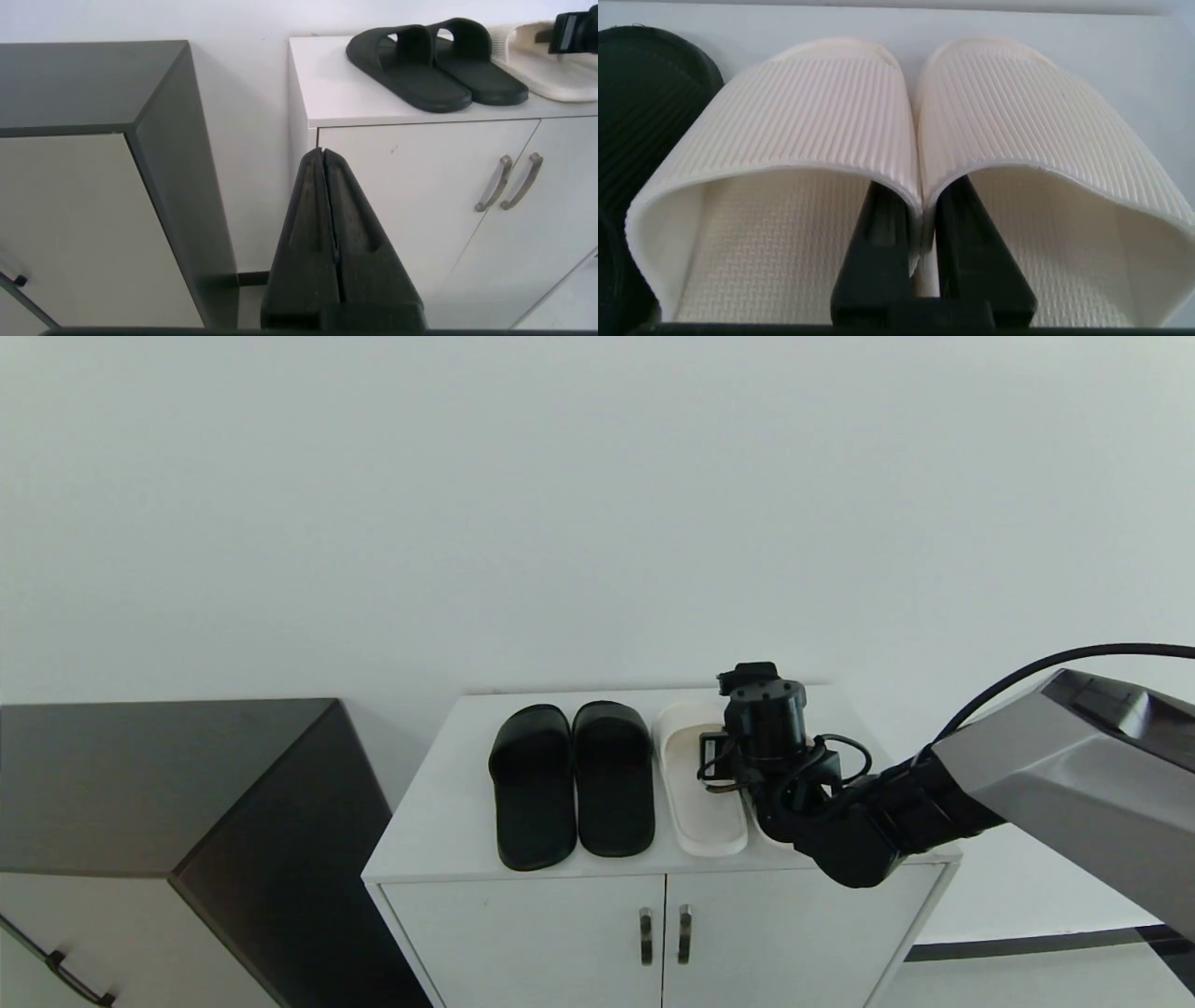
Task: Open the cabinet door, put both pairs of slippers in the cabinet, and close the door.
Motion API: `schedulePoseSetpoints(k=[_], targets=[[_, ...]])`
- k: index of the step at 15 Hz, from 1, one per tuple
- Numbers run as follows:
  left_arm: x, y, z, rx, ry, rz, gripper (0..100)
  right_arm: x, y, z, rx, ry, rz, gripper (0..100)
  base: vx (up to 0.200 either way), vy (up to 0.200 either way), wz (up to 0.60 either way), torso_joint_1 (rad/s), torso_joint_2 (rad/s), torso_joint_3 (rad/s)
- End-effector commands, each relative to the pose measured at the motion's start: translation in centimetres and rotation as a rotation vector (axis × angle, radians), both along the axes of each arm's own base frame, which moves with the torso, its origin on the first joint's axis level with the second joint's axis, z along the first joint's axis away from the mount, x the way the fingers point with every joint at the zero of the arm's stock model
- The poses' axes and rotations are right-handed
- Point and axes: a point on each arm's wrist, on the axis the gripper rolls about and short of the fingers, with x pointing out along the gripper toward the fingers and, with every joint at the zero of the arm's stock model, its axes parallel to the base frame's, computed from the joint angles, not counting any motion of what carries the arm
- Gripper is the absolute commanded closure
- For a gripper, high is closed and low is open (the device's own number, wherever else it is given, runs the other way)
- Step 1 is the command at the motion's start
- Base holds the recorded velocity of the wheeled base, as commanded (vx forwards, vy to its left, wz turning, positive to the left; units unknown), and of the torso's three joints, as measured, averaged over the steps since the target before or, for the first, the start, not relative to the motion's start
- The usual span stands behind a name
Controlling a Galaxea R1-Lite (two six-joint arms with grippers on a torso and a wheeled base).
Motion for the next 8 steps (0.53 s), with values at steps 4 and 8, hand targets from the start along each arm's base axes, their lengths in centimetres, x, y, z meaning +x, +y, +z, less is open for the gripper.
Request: schedulePoseSetpoints(k=[4,8], targets=[[0.0,0.0,0.0,0.000,-0.002,-0.001,100,-5.3,-3.4,6.6,0.015,-0.072,0.075,100,0.000,0.000,0.00,0.000,0.00,0.000],[0.0,0.0,0.0,0.000,-0.002,-0.001,100,-13.4,-6.7,8.4,0.025,-0.002,0.340,100,0.000,0.000,0.00,0.000,0.00,0.000]])
